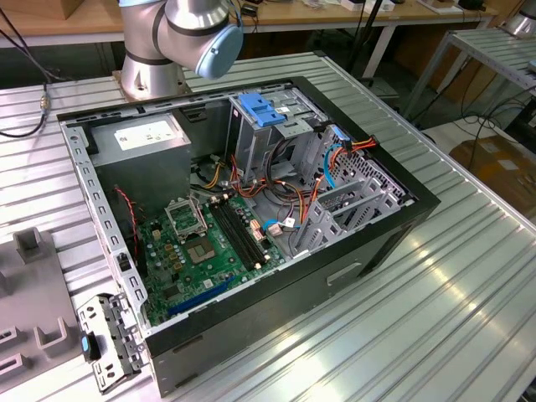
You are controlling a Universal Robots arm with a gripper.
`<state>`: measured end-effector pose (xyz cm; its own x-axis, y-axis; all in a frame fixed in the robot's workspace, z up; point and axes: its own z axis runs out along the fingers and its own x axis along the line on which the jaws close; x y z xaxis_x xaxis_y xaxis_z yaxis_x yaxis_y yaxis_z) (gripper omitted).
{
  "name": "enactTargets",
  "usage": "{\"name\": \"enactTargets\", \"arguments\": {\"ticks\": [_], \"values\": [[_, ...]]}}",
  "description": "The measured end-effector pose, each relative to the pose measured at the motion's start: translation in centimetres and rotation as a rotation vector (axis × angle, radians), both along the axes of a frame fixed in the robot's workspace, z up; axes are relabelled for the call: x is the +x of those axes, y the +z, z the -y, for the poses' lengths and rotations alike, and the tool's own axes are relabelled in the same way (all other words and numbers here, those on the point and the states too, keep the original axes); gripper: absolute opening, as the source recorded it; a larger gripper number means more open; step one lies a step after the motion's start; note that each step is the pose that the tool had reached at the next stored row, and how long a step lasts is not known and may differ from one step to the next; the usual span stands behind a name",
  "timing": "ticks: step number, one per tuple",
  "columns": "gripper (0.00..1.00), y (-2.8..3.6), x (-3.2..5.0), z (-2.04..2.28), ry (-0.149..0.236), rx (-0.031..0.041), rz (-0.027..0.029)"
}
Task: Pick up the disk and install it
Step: 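Pick up the disk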
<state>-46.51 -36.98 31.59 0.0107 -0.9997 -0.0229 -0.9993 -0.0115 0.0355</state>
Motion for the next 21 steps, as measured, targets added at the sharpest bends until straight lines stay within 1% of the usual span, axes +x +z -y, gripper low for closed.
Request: {"name": "enactTargets", "arguments": {"ticks": [1,3,5,9,12,15,16,21], "values": [[0.61,-0.17,0.00,0.01,0.000,-0.0001,0.0040],[0.61,-0.35,0.00,0.00,0.000,0.0000,0.0089],[0.61,-0.55,-0.07,0.01,-0.002,0.0003,0.0091],[0.61,-1.11,-0.16,-0.02,-0.030,0.0003,0.0103],[0.61,-1.39,-0.22,-0.01,-0.035,0.0004,0.0110],[0.61,-1.71,-0.32,-0.01,-0.035,0.0006,0.0243],[0.61,-1.77,-0.37,-0.01,-0.035,0.0007,0.0279],[0.61,-1.80,-0.40,-0.01,-0.035,0.0007,0.0286]]}}
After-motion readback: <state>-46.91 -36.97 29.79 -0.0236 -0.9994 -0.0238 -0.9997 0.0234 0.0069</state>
